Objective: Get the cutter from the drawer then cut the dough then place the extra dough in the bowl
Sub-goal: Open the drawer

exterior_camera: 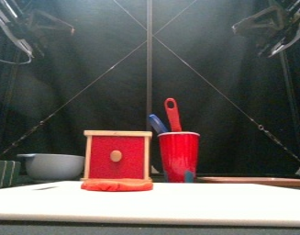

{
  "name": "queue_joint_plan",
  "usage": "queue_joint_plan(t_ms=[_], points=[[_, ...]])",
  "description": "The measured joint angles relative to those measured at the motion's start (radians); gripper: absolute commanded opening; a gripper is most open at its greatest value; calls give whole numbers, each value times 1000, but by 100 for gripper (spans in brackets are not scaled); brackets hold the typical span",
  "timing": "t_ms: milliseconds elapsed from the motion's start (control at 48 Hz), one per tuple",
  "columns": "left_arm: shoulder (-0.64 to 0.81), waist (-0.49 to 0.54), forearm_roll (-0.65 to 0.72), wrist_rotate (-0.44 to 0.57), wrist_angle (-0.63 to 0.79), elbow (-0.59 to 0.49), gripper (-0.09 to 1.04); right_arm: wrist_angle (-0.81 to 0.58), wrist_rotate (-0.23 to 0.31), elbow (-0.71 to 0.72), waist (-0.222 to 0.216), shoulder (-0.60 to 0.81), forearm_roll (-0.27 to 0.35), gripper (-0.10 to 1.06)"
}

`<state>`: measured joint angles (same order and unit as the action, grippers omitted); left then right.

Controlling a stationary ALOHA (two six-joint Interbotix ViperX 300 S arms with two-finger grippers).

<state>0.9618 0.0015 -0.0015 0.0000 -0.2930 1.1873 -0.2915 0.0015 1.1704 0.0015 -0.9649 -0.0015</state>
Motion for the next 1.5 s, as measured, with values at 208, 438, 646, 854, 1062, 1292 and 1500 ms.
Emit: queue_joint_plan(t_ms=[208, 438, 646, 854, 1062, 1292, 1500], points=[[-156, -11, -235, -29, -72, 48, 13, -2, 15, -101, -58, 138, 61, 3], [-365, -38, -574, -37, -101, 14, 70, 127, 20, -380, -230, 457, 78, 3], [-497, -40, -890, -38, -104, -57, 93, 291, 15, -629, -314, 716, 67, 3], [-703, -41, -1132, -38, -104, -146, 93, 537, 5, -887, -362, 983, -12, 3], [-853, -38, -1183, -38, -106, -252, 93, 796, -3, -1123, -380, 1189, -57, 3], [-916, -23, -1215, -40, -109, -290, 93, 897, -5, -1226, -383, 1301, -75, 3], [-960, 9, -1226, -38, -114, -310, 93, 927, -3, -1233, -383, 1316, -77, 3]])
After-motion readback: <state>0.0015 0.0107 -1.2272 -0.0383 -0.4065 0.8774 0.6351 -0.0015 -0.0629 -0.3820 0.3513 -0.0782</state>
